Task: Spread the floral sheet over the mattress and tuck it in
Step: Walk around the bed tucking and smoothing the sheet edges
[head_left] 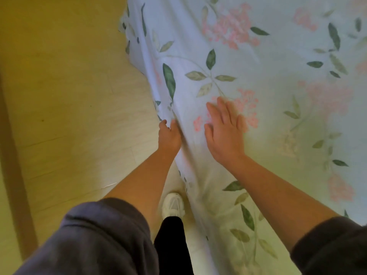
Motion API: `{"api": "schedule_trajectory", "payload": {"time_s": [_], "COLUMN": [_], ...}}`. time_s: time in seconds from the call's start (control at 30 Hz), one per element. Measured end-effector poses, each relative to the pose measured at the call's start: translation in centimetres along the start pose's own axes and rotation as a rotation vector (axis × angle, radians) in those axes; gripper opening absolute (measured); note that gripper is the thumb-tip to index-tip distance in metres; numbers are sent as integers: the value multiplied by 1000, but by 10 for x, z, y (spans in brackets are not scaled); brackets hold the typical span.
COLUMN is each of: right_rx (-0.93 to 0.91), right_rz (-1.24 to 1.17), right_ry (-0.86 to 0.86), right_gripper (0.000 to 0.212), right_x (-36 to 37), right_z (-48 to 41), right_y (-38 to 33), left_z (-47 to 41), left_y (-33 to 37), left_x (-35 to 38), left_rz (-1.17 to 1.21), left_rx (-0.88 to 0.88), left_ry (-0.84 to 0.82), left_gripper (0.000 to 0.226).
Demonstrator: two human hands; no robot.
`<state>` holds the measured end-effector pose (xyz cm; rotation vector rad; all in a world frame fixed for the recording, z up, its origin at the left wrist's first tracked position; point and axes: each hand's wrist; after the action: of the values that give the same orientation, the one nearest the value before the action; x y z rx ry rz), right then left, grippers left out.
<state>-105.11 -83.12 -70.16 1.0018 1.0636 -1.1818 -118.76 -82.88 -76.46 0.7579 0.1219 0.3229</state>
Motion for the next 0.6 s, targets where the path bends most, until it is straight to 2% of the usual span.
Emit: {"api": "schedule_trajectory", "payload": {"time_s": [0.13,0.27,0.37,0.43,0.53,0.6], "right_rx": [-40,-57,-59,-56,-68,-72], "right_rz": [-8,11,13,14,29,20], "right_ry": [25,26,35,54,69,70], "right_gripper": [53,52,52,53,54,55], "right_x": [2,13,15,17,18,17], "right_z": [-28,-35,-40,-43,-50,-54], "right_y": [6,9,6,4,0,-2], "left_z": [-28,-31,-35,-37,-43,-42], "left_y": [-6,-11,-8,-4,-1,5], "left_x": [26,27,27,30,27,28], "left_rz": [176,191,313,397,339,259], "left_rx": [88,144,83,44,131,159], "left_ry": [159,258,144,126,240,272], "left_gripper": [22,27,13,9,22,17]}}
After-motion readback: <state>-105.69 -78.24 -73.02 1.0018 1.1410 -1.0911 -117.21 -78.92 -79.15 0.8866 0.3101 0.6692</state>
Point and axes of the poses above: each hand's wrist, its own z-axis away from the middle knuckle, its own x-axis out of the palm, y = z × x, and after that the axes turned 15 degrees about z, right-handed
